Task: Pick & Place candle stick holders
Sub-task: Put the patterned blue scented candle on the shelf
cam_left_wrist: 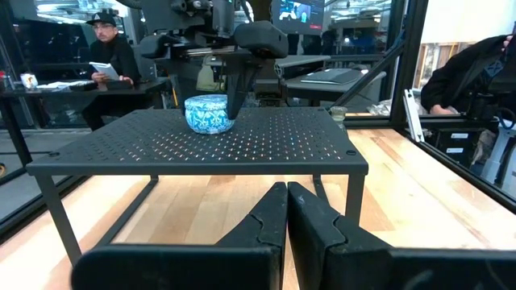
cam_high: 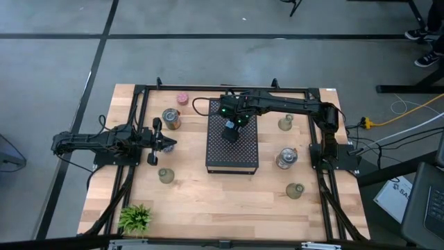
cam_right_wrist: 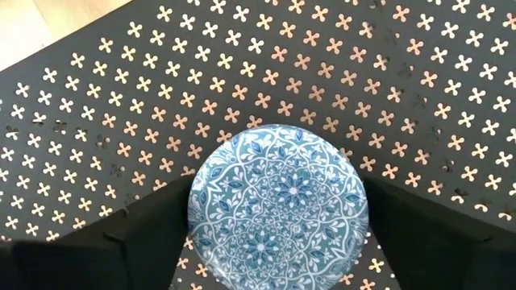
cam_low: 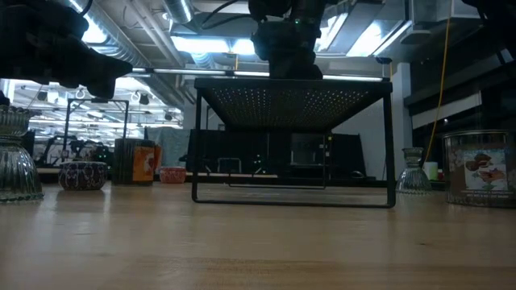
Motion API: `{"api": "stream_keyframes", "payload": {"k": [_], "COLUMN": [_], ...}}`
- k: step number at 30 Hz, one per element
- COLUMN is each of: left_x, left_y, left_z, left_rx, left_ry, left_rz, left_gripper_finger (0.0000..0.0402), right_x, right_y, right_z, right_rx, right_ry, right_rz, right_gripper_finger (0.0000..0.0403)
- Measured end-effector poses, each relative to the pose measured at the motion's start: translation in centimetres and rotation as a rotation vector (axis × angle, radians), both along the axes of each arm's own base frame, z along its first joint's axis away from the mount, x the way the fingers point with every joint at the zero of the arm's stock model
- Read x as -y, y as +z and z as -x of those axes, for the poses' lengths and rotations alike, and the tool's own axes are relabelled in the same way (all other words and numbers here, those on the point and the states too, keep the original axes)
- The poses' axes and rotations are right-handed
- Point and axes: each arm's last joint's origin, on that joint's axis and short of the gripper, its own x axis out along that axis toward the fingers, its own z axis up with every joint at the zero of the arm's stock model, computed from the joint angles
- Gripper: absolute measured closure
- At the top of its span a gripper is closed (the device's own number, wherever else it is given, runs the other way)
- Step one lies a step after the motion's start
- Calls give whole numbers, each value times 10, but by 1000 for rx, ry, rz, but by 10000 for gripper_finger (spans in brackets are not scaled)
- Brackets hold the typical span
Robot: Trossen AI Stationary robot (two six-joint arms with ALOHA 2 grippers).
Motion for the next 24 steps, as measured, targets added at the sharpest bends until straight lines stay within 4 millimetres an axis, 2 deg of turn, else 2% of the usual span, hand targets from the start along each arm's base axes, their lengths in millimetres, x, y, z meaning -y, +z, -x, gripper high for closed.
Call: {"api": "stream_keyframes", "payload": {"k": [8,18,24], "left_x": [0,0,0], "left_y": [0,0,0], "left_z": [0,0,0], "left_rx": [0,0,0], "left_ry": [0,0,0], "left_rz": [0,0,0], "left_gripper_finger": [395,395,395], "right_x": [0,-1,1], "right_y": [0,32,34], "right_z": [0,11,13], "right_rx": [2,111,116], "right_ry": [0,-4,12], "right_rz": [1,22,30], "right_gripper_finger": [27,27,27]}}
